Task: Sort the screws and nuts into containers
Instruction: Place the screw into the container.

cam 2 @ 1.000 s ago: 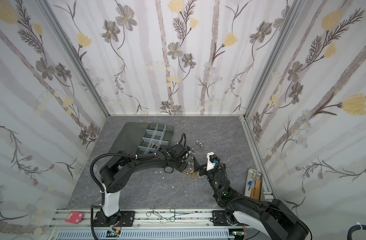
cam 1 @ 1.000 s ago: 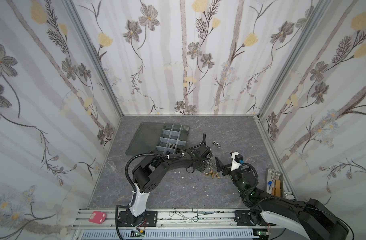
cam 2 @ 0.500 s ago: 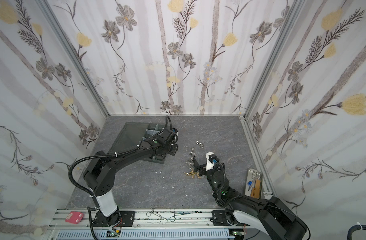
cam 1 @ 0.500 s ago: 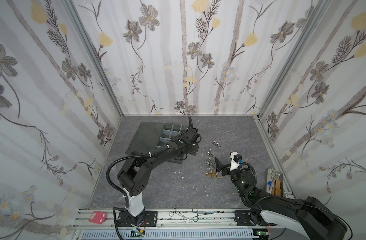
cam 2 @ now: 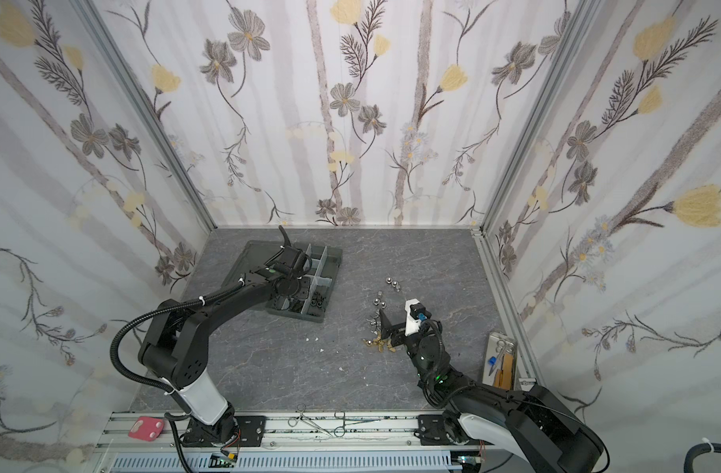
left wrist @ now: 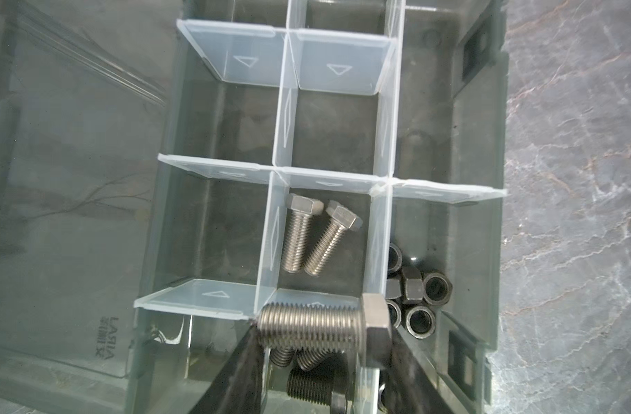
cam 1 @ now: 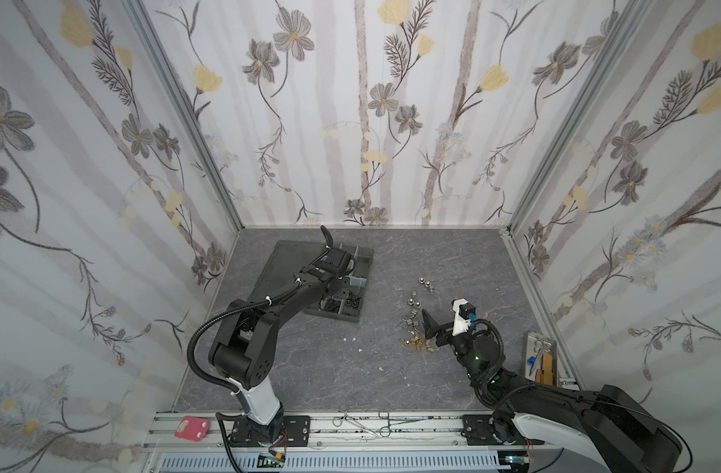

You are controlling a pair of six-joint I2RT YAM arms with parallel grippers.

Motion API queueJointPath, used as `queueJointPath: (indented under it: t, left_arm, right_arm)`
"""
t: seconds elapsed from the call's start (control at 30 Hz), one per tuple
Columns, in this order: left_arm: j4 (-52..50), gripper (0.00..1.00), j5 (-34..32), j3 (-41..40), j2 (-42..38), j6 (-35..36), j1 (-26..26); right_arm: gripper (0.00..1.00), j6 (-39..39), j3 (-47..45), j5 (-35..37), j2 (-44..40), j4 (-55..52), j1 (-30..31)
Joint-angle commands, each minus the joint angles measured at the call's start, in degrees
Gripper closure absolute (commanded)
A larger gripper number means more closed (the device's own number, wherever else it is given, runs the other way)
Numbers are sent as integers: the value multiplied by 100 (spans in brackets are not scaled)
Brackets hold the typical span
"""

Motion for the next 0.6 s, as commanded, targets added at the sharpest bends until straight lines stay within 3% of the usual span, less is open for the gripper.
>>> queueJointPath:
  t: [0.0,0.27,0.37,0.57]
  left_arm:
    - [211,54,-50,98,147,132,132]
    - [249,43,-114,349,459,308,130]
    - [307,27,-96,388,425,327,95]
    - [470,27,-20,728,223,579,-311]
  right_arm:
    - [0,-22,34,-22,-20,139,11]
    - [0,-32,44,8,-8,140,5]
    - [0,-27,45,9,36,165,1]
    - [0,-99,52,58,-35,93,8]
